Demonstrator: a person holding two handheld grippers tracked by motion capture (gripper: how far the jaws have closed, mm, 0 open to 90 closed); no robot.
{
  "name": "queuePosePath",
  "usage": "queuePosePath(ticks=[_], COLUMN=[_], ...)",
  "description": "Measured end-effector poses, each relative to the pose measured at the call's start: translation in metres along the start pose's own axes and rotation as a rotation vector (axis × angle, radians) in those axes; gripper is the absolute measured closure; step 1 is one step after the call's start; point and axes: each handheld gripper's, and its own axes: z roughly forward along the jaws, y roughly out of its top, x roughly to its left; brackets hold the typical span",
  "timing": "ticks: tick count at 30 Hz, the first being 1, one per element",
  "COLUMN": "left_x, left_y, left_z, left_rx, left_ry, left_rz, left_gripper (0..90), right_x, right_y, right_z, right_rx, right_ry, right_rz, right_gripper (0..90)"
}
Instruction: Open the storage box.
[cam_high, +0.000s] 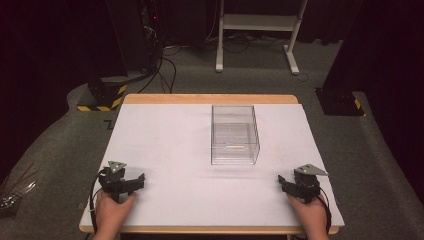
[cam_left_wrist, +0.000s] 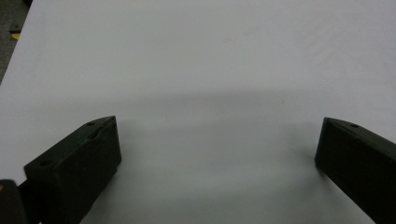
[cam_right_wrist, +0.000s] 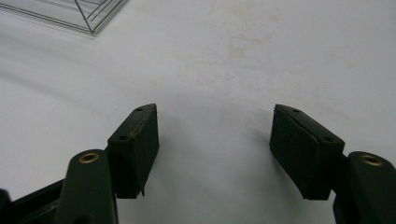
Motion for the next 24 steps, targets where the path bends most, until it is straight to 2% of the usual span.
queuePosePath(ticks=[19,21,24], left_x=[-0.0004,-0.0004,-0.0004], left_y=[-0.0005,-0.0005,-0.0005], left_z=[0.0000,0.0000,0.0000], left_rx=[-0.005,-0.006,-0.006], left_ry=[0.003,0.003,0.003], left_rz=[0.001,0.001,0.001], left_gripper=[0.4,0.4,0.4], right_x=[0.0002,-0.0019,-0.0025], right_y=[0.0004,0.0004,0.0007], right_z=[0.0001,-0.0004,-0.0004], right_rx=[0.004,0.000,0.001], right_ry=[-0.001,0.016,0.017], right_rz=[-0.006,0.015,0.020], right_gripper=[32.3,32.4,32.9])
